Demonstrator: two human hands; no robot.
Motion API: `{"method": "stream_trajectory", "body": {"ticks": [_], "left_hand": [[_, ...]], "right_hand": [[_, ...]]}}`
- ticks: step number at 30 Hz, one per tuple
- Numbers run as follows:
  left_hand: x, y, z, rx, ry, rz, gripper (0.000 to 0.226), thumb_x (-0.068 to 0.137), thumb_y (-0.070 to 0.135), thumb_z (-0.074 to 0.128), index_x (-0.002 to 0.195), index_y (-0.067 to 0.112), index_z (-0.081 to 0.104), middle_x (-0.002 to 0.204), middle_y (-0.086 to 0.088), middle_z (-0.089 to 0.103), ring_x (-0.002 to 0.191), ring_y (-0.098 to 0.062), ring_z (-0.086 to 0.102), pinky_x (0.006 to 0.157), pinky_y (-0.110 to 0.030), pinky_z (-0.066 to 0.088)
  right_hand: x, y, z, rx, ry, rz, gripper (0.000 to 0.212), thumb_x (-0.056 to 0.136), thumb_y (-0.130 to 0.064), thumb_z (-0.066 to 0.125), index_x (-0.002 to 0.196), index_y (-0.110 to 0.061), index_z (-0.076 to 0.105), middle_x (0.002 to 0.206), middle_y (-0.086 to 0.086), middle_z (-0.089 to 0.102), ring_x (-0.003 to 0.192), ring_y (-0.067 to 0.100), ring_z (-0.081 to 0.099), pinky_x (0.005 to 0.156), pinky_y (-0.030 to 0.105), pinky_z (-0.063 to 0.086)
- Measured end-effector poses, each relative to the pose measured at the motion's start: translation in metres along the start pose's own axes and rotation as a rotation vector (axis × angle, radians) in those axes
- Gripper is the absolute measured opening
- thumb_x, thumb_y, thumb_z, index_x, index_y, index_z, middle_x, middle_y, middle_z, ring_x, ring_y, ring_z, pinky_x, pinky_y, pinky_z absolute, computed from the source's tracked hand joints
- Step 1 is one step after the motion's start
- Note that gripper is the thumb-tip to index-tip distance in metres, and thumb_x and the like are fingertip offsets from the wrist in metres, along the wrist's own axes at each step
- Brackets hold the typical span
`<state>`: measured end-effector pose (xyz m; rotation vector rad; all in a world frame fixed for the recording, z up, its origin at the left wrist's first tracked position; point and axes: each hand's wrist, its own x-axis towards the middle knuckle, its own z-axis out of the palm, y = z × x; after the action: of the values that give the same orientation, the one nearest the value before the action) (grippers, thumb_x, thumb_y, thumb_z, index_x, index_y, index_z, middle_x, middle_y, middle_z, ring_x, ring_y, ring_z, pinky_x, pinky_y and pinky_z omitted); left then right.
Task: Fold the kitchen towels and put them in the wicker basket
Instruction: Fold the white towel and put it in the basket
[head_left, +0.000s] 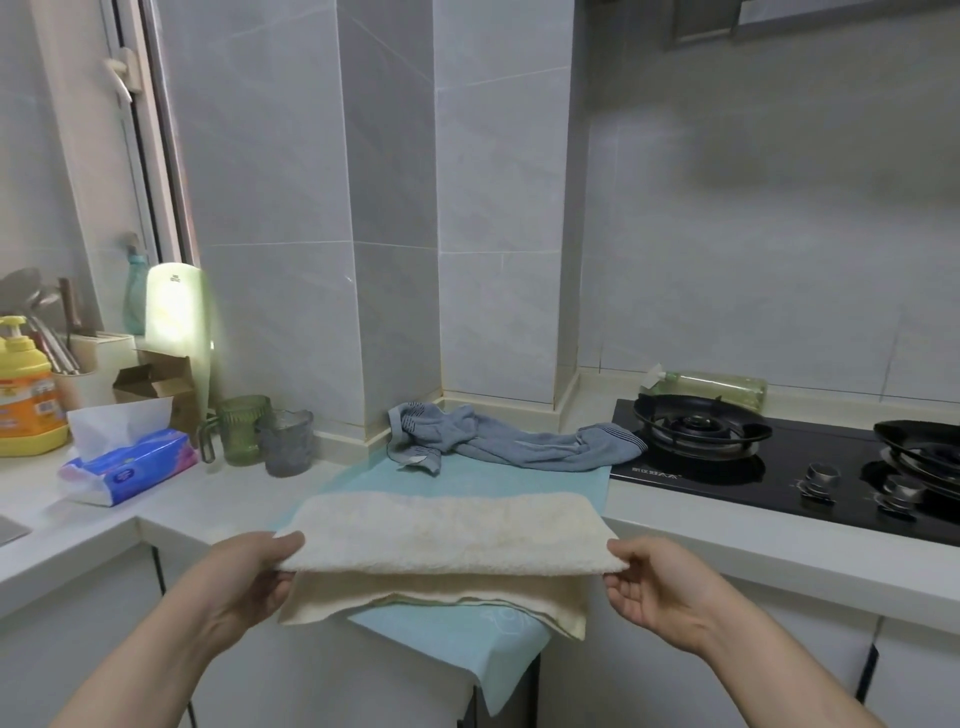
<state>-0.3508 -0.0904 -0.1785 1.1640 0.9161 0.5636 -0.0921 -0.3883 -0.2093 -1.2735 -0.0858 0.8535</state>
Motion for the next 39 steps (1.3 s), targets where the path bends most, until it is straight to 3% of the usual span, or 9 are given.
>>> {"method": "stream_trajectory", "body": {"ticks": [7,11,17,21,24,27,31,36,39], "left_hand": [[0.003,-0.021,-0.005,0.036,0.074,-0.041,0.011,0.089,0.004,0.065,0.083,0.003,0.057,0.071,-0.011,0.052,0.058,-0.016,0.044,0.035,-0.016,0.047],[0.008,-0.033,-0.009,0.130,0.098,-0.027,0.011,0.090,0.003,0.064,0.083,0.003,0.056,0.065,-0.012,0.054,0.037,-0.013,0.049,0.036,-0.017,0.047],[0.018,-0.028,-0.008,0.465,0.180,0.139,0.015,0.086,0.010,0.065,0.076,0.000,0.061,0.071,-0.017,0.056,0.063,-0.025,0.048,0.063,-0.030,0.039],[0.032,-0.005,0.003,0.525,0.188,0.178,0.020,0.086,0.017,0.067,0.085,-0.003,0.068,0.088,-0.021,0.066,0.077,-0.033,0.059,0.068,-0.032,0.044],[0.049,0.012,0.014,0.549,0.132,0.165,0.021,0.089,0.020,0.066,0.088,0.000,0.063,0.083,-0.018,0.061,0.071,-0.028,0.054,0.063,-0.030,0.040],[0.066,0.023,0.027,0.553,0.108,0.132,0.019,0.090,0.021,0.064,0.090,0.003,0.058,0.082,-0.016,0.057,0.069,-0.026,0.050,0.062,-0.030,0.037],[0.082,0.028,0.036,0.473,0.069,0.023,0.026,0.090,0.024,0.067,0.100,0.001,0.063,0.093,-0.019,0.069,0.081,-0.033,0.064,0.071,-0.033,0.046],[0.090,0.028,0.033,0.423,-0.087,-0.185,0.024,0.093,0.016,0.062,0.106,-0.004,0.065,0.098,-0.025,0.072,0.090,-0.038,0.067,0.091,-0.046,0.049],[0.091,0.033,0.030,0.353,-0.159,-0.258,0.026,0.093,0.014,0.060,0.108,-0.006,0.066,0.105,-0.027,0.070,0.092,-0.038,0.066,0.091,-0.046,0.049]], "right_hand": [[0.003,0.021,-0.008,-0.040,0.098,0.041,0.007,0.093,-0.007,0.057,0.093,0.000,0.060,0.060,0.008,0.055,0.044,0.013,0.053,0.042,0.023,0.052],[0.010,0.042,-0.010,-0.085,0.139,0.133,0.009,0.092,-0.008,0.057,0.092,0.000,0.061,0.060,0.009,0.057,0.042,0.015,0.056,0.042,0.024,0.052],[0.018,0.042,0.006,-0.182,0.185,0.008,0.015,0.088,-0.012,0.059,0.099,-0.004,0.064,0.086,0.013,0.066,0.076,0.027,0.059,0.069,0.035,0.053],[0.026,0.020,0.021,-0.228,0.217,-0.130,0.020,0.093,-0.022,0.058,0.099,-0.005,0.068,0.092,0.015,0.074,0.084,0.031,0.069,0.067,0.034,0.054],[0.038,0.004,0.028,-0.332,0.259,-0.177,0.028,0.093,-0.029,0.058,0.097,-0.003,0.069,0.089,0.012,0.075,0.083,0.031,0.070,0.073,0.035,0.052],[0.052,-0.009,0.032,-0.412,0.254,-0.178,0.036,0.088,-0.031,0.059,0.103,0.000,0.067,0.084,0.011,0.069,0.076,0.028,0.065,0.071,0.034,0.049],[0.064,-0.023,0.037,-0.277,0.181,-0.071,0.033,0.094,-0.032,0.061,0.109,-0.003,0.065,0.099,0.017,0.074,0.090,0.033,0.070,0.079,0.041,0.057],[0.071,-0.022,0.036,-0.211,0.142,0.025,0.023,0.094,-0.011,0.062,0.105,0.009,0.065,0.091,0.023,0.073,0.080,0.036,0.069,0.067,0.042,0.056],[0.073,-0.019,0.034,-0.191,0.148,0.033,0.019,0.094,-0.006,0.059,0.105,0.009,0.062,0.096,0.025,0.071,0.081,0.037,0.068,0.068,0.043,0.055]]}}
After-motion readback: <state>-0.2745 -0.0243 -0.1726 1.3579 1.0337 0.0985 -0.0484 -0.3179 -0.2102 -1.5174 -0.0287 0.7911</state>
